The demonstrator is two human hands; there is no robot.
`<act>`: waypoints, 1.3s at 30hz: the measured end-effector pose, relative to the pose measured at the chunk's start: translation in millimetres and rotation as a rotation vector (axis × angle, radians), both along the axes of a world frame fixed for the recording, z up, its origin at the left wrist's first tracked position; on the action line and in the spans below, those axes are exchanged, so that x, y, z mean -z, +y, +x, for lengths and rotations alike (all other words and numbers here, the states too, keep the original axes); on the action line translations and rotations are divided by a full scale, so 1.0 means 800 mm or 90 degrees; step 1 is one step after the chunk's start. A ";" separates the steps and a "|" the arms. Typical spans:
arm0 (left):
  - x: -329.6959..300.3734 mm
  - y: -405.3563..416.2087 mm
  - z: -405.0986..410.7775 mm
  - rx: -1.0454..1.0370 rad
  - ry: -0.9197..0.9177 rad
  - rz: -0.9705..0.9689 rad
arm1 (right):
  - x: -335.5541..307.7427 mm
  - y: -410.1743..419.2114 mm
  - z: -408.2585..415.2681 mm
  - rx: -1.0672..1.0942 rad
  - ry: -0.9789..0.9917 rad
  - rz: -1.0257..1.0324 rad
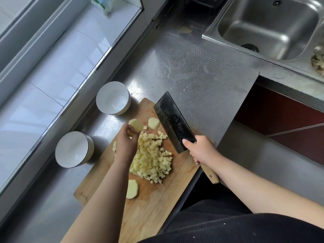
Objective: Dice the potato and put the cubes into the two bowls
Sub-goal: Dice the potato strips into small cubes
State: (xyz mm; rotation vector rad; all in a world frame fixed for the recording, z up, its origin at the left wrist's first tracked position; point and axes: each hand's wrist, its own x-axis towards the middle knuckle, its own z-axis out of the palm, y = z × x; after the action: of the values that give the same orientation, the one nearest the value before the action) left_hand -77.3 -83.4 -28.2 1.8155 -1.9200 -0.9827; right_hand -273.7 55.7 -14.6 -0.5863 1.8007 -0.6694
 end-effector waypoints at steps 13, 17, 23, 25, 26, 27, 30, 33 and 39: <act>0.027 0.111 0.140 -0.226 -0.043 0.028 | -0.014 0.000 0.062 -0.308 0.049 -0.009; 0.038 0.139 0.154 -0.211 -0.060 0.107 | -0.011 0.008 0.083 -0.385 0.110 0.019; 0.048 0.163 0.160 -0.155 -0.147 0.188 | -0.006 0.019 0.101 -0.394 0.150 0.022; 0.048 0.168 0.163 -0.125 -0.211 0.170 | -0.006 0.022 0.107 -0.397 0.161 0.019; 0.047 0.170 0.161 -0.097 -0.240 0.158 | -0.007 0.023 0.108 -0.396 0.165 0.020; 0.047 0.171 0.159 -0.061 -0.269 0.149 | -0.007 0.024 0.110 -0.396 0.170 0.019; 0.047 0.173 0.147 0.026 -0.333 0.147 | -0.007 0.028 0.117 -0.402 0.188 0.005; 0.048 0.170 0.141 0.029 -0.314 0.158 | -0.005 0.032 0.125 -0.416 0.196 -0.004; 0.047 0.164 0.150 0.062 -0.313 0.144 | -0.004 0.037 0.133 -0.430 0.211 -0.014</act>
State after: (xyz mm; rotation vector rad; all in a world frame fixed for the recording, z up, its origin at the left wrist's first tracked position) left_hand 43.1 47.7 -65.8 2.2808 -2.2712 -0.8708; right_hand -167.5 85.7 -11.7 -1.3005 1.7329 -0.1283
